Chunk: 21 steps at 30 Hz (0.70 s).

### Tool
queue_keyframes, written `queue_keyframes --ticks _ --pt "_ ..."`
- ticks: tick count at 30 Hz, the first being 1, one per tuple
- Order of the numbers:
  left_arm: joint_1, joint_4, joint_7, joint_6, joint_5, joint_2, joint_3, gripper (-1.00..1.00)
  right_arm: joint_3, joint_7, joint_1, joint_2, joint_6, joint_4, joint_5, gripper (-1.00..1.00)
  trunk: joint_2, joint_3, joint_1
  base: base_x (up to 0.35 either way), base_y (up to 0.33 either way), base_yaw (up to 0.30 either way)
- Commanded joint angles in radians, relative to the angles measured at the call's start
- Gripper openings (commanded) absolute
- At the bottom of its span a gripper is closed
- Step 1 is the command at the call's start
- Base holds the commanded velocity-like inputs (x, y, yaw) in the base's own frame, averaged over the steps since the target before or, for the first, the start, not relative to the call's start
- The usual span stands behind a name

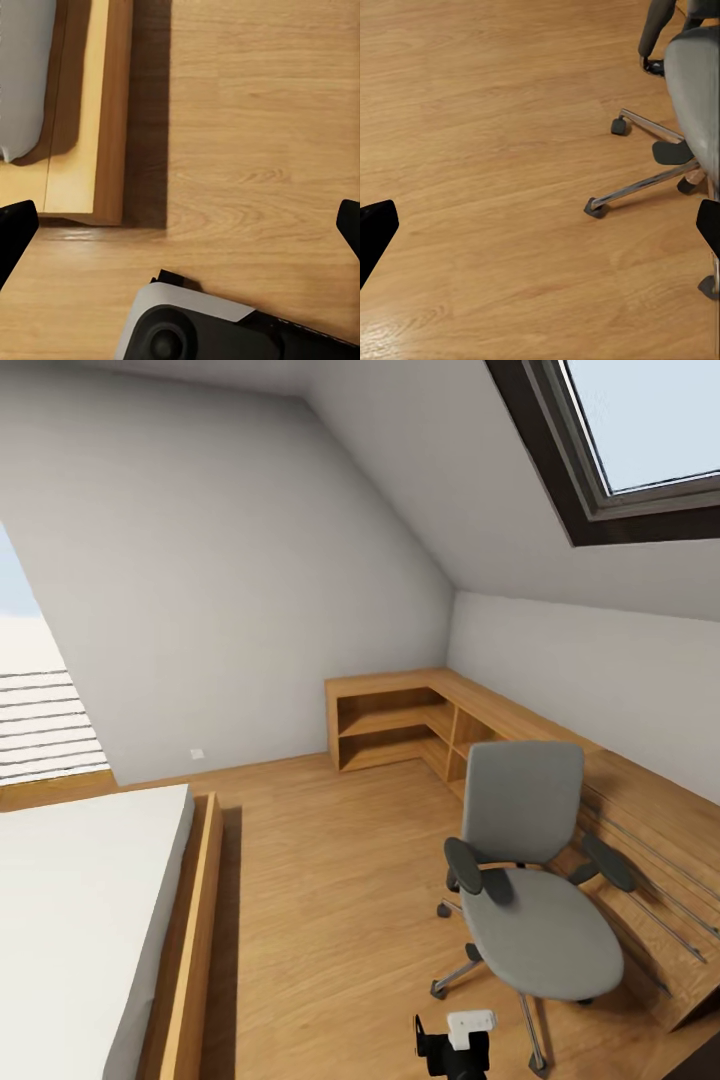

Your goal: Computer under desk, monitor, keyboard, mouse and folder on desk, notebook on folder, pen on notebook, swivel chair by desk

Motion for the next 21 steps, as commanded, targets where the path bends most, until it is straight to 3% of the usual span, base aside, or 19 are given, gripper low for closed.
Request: queue_keyframes --ticks 1,10,21 --pt "0.000 -0.002 0.008 -0.001 0.000 0.001 -0.005 1.00 0.009 -0.009 -0.001 -0.014 -0.001 0.005 -0.004 1.00 -0.002 -0.002 0.001 0.000 0.000 0.001" --pt "0.000 -0.002 0.008 0.000 0.000 -0.001 -0.007 1.00 0.011 -0.010 -0.001 -0.040 -0.003 0.015 -0.015 1.00 -0.002 -0.002 0.001 0.000 0.000 0.000" --pt "0.000 -0.002 0.008 -0.001 0.000 0.000 -0.005 1.00 0.011 -0.008 0.008 -0.051 0.002 0.039 -0.011 1.00 -0.002 -0.002 0.001 0.000 0.000 0.000"
